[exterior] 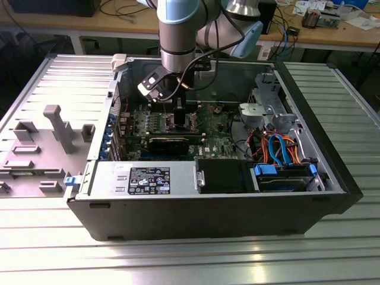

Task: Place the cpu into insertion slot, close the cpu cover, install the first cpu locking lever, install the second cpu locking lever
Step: 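Place the cpu into insertion slot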

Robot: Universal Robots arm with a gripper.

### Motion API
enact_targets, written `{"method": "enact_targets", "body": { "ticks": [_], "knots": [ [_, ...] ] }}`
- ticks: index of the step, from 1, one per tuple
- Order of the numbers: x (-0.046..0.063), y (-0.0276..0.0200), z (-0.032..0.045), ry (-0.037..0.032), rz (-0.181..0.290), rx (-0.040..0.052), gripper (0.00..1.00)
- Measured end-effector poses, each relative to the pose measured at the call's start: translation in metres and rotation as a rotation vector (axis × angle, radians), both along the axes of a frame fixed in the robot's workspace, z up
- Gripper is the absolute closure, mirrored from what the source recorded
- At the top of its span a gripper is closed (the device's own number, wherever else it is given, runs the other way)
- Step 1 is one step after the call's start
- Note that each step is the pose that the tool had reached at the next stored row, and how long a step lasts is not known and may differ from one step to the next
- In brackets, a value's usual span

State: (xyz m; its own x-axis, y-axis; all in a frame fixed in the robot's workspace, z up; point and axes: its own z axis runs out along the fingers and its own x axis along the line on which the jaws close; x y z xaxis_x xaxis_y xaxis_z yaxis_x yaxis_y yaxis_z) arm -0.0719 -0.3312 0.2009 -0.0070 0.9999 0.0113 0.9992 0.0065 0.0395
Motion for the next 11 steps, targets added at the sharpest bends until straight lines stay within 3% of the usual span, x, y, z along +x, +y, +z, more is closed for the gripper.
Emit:
{"method": "enact_targets", "body": {
  "ticks": [11],
  "knots": [
    [0.0005, 0.0012, 0.0004, 0.0001, 0.001, -0.0005, 0.24]
  ]
}}
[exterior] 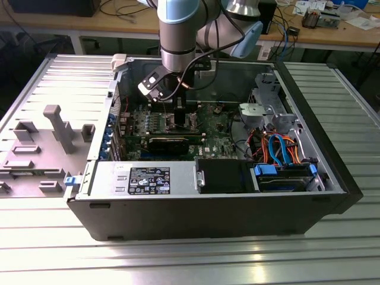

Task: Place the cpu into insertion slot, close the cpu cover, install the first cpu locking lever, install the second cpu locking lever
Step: 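Place the cpu into insertion slot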

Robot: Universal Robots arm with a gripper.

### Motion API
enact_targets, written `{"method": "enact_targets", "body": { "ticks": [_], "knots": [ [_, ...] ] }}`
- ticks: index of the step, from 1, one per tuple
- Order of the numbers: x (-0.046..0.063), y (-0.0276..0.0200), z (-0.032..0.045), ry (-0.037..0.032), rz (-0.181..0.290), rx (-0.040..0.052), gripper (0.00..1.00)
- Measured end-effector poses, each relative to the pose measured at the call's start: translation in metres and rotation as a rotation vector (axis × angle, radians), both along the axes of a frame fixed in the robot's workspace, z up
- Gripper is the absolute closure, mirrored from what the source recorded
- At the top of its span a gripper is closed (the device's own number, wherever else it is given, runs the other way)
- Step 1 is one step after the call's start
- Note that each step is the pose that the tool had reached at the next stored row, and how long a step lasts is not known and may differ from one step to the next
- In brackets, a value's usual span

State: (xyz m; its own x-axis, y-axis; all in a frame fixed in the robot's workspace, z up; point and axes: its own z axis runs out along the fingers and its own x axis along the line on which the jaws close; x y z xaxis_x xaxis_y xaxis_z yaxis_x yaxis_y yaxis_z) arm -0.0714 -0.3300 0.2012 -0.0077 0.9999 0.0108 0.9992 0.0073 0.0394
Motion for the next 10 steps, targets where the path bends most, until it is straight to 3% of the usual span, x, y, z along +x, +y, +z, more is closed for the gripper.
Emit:
{"method": "enact_targets", "body": {
  "ticks": [3, 7, 10],
  "knots": [
    [0.0000, 0.0000, 0.0001, -0.0001, 0.000, -0.0001, 0.24],
    [0.0000, -0.0001, 0.0002, -0.0001, 0.000, -0.0121, 0.24],
    [0.0000, -0.0001, 0.0010, 0.0001, 0.000, -0.0139, 0.24]
  ]
}}
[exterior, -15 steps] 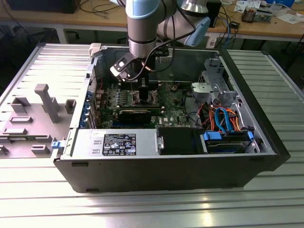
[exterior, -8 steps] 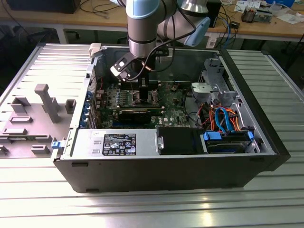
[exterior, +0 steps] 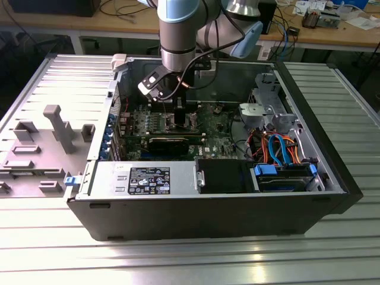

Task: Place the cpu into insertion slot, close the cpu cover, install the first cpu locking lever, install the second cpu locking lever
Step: 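Place the cpu into insertion slot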

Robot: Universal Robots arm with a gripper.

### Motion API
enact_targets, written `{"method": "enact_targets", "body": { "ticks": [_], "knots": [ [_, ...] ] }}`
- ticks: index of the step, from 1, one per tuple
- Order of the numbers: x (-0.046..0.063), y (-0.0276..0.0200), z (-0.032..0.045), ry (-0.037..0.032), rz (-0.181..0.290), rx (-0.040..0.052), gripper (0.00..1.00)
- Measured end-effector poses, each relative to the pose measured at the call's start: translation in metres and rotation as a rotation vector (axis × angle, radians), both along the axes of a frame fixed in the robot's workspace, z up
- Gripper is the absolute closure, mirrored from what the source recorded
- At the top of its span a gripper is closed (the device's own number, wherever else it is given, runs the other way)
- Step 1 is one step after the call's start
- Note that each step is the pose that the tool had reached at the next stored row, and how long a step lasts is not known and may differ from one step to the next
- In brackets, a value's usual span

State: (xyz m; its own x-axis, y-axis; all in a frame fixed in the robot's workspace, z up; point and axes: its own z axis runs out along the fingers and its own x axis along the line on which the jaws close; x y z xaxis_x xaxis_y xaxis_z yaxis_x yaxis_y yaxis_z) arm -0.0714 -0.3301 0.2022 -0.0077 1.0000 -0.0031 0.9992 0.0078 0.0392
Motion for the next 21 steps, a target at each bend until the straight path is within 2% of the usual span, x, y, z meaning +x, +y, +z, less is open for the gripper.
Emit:
{"method": "enact_targets", "body": {
  "ticks": [6, 12, 13, 14, 15, 18, 19, 20, 21],
  "knots": [
    [0.000, 0.0000, 0.0057, 0.0005, 0.000, 0.0003, 0.24],
    [0.001, 0.0000, 0.0148, 0.0061, 0.000, 0.0002, 0.24],
    [0.003, 0.0000, 0.0158, 0.0132, 0.000, 0.0001, 0.32],
    [0.005, -0.0001, 0.0168, 0.0250, 0.000, -0.0002, 0.44],
    [0.005, 0.0000, 0.0174, 0.0286, 0.000, -0.0004, 0.56],
    [0.005, -0.0001, 0.0184, 0.0381, 0.000, -0.0005, 0.74],
    [0.006, 0.0000, 0.0185, 0.0442, 0.003, -0.0006, 0.80],
    [0.006, -0.0001, 0.0185, 0.0452, 0.010, -0.0009, 0.89],
    [0.006, 0.0000, 0.0185, 0.0454, 0.020, -0.0010, 0.89]
  ]
}}
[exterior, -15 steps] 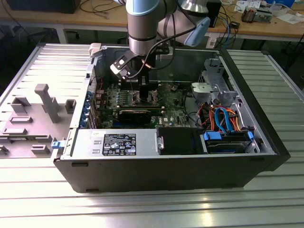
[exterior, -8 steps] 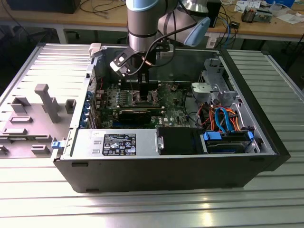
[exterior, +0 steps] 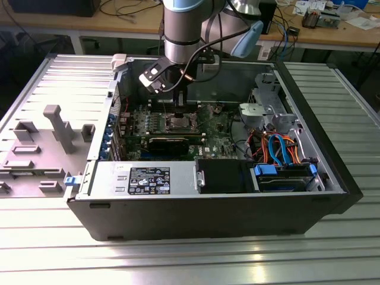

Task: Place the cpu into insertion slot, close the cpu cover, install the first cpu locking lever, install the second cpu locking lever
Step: 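Place the cpu into insertion slot, then close the cpu cover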

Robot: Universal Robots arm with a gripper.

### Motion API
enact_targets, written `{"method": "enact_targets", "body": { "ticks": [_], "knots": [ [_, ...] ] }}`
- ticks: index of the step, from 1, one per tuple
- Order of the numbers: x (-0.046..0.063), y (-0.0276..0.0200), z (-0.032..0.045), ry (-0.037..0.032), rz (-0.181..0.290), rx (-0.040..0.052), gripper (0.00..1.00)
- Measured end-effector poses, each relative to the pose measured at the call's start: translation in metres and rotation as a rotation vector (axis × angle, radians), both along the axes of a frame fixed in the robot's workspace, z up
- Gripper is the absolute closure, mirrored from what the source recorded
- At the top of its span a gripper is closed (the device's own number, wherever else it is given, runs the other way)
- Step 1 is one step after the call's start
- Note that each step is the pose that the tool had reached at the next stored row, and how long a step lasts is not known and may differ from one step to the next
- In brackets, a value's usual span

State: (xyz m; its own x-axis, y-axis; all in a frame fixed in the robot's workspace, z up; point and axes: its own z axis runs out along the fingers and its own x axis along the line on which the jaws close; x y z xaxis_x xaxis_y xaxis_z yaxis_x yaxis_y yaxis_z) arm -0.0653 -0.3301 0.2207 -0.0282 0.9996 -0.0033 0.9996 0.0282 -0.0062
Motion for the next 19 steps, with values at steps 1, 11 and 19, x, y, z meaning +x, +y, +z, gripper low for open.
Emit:
{"method": "enact_targets", "body": {
  "ticks": [1, 11, 19],
  "knots": [
    [0.0001, 0.0000, 0.0000, 0.0000, 0.008, 0.0001, 0.89],
    [0.0001, 0.0000, 0.0000, 0.0001, 0.019, 0.0000, 0.89],
    [0.0001, 0.0000, 0.0000, 0.0001, 0.027, 0.0001, 0.89]
  ]
}}
